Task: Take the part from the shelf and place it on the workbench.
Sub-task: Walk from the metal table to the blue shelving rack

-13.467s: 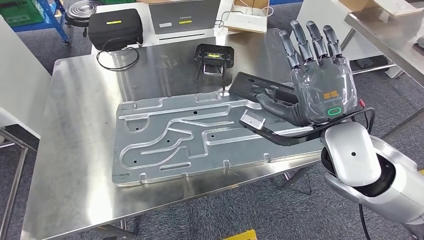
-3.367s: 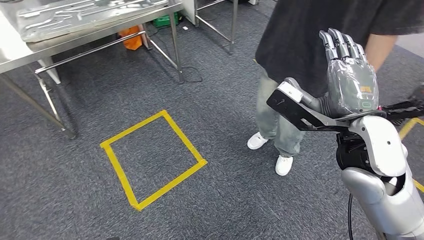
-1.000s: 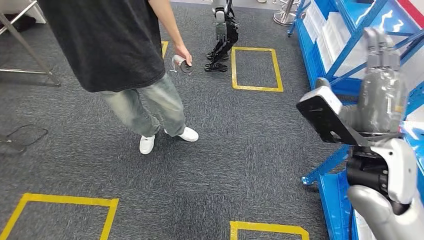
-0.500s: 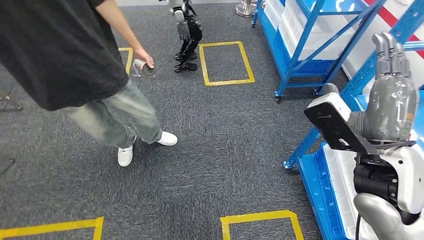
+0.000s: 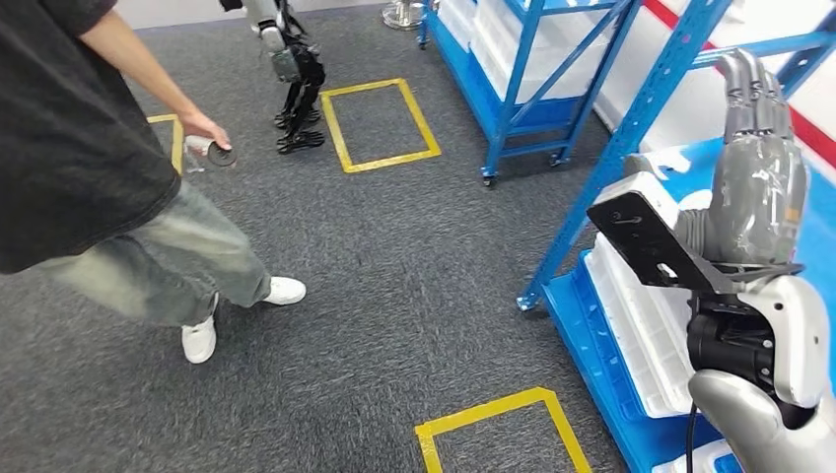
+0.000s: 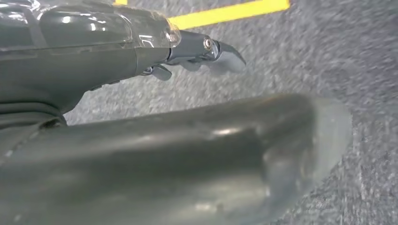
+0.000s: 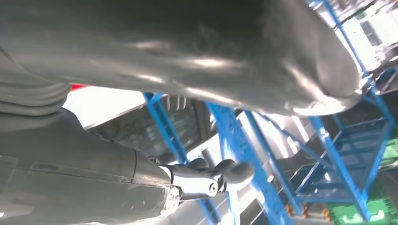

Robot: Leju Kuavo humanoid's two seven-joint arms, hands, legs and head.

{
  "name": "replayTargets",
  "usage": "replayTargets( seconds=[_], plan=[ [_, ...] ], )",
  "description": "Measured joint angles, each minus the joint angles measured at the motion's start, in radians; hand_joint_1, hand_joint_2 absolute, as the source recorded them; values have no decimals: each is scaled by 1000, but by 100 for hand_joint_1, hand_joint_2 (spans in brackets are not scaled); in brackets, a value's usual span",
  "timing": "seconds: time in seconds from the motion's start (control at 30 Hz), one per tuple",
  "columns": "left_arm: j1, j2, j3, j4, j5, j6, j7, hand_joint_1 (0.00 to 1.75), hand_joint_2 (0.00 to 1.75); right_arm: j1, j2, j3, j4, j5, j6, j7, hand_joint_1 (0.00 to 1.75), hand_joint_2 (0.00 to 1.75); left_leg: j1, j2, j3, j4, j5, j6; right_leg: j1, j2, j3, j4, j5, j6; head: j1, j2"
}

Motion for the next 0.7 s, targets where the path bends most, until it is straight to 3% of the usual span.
replayTargets(
  seconds=[0.03, 0.1, 0.13, 0.17, 0.23, 0.3, 0.37, 0.4, 0.43, 0.5, 0.57, 0.63, 0.67, 0.7],
  plan=[
    [-1, 1, 0, 0, 0, 1, 2, 0, 0, -4, 0, -2, 0, -2, 4, 0, 0, 0, -2, 19, 3, -2, -2, 5, 1, -31, -27, 53, -27, 4, 6, 0],
    [-1, 2, 0, 0, 0, 1, 5, 0, 0, -4, 1, -5, 2, -3, 15, 0, 0, 0, -6, 56, 7, -2, -7, 10, 0, -61, -95, 184, -81, 10, 13, 0],
    [-1, 2, 0, 1, 0, 1, 6, 0, 0, -1, 1, -7, 2, -3, 20, 0, 0, 0, -8, 74, 8, -2, -10, 11, -1, -66, -117, 225, -89, 10, 13, 0],
    [-2, 2, 0, 1, 0, 2, 6, 0, 0, 2, 2, -9, 2, -3, 24, 0, 0, 0, -10, 90, 11, -2, -13, 11, -1, -68, -121, 231, -79, 9, 14, 0],
    [-5, 1, 0, 1, 0, 2, 6, 0, 0, 6, 2, -17, 2, -3, 28, 0, 0, 0, -14, 117, 19, -2, -20, 9, 1, -79, -70, 133, -14, -1, 14, 0],
    [-10, -2, 0, 0, 0, 3, 5, 0, 0, 7, 1, -26, 0, -3, 29, 0, 0, 0, -18, 138, 26, -2, -28, 5, 12, -113, -1, 7, 30, -18, 13, 0],
    [-11, -5, 0, 0, 1, 3, 5, 0, 0, 10, 0, -32, -2, -2, 29, 0, 0, 0, -20, 155, 29, -3, -32, -3, 23, -131, 23, -39, 30, -29, 11, 0],
    [-12, -6, 0, 0, 2, 3, 5, 0, 0, 12, 0, -34, -3, -2, 29, 0, 0, 0, -20, 163, 32, -5, -33, -8, 25, -124, 23, -44, 29, -32, 11, 0],
    [-12, -7, 0, 0, 4, 4, 5, 0, 0, 15, 0, -39, -4, -1, 29, 0, 0, 0, -18, 159, 35, -5, -37, -13, 23, -116, 27, -49, 31, -36, 12, 0],
    [-11, -9, 0, 0, 8, 5, 3, 0, 0, 19, 0, -49, -9, -1, 25, 0, 0, 0, -15, 101, 27, 27, -64, -21, 17, -102, 37, -64, 36, -44, 8, 0],
    [-6, -9, 0, 0, 14, 7, 0, 0, 0, 23, 0, -55, -12, 0, 23, 0, 0, 0, -14, 40, -25, 133, -119, -26, 14, -88, 43, -71, 37, -50, 3, 0],
    [2, -9, 0, 0, 19, 10, -1, 0, 0, 28, 1, -57, -12, -1, 25, 0, 0, 0, -14, 35, -91, 245, -154, -29, 14, -67, 44, -70, 35, -53, 1, 0],
    [5, -9, 0, 1, 21, 12, -2, 0, 0, 29, 1, -60, -12, -1, 28, 0, 0, 0, -13, 37, -107, 262, -145, -31, 14, -55, 44, -69, 34, -53, 0, 0],
    [7, -8, 0, 1, 22, 13, -3, 0, 0, 29, 1, -64, -12, -1, 30, 0, 0, 0, -11, 37, -106, 243, -116, -33, 12, -41, 45, -66, 32, -50, -1, 0]
  ],
)
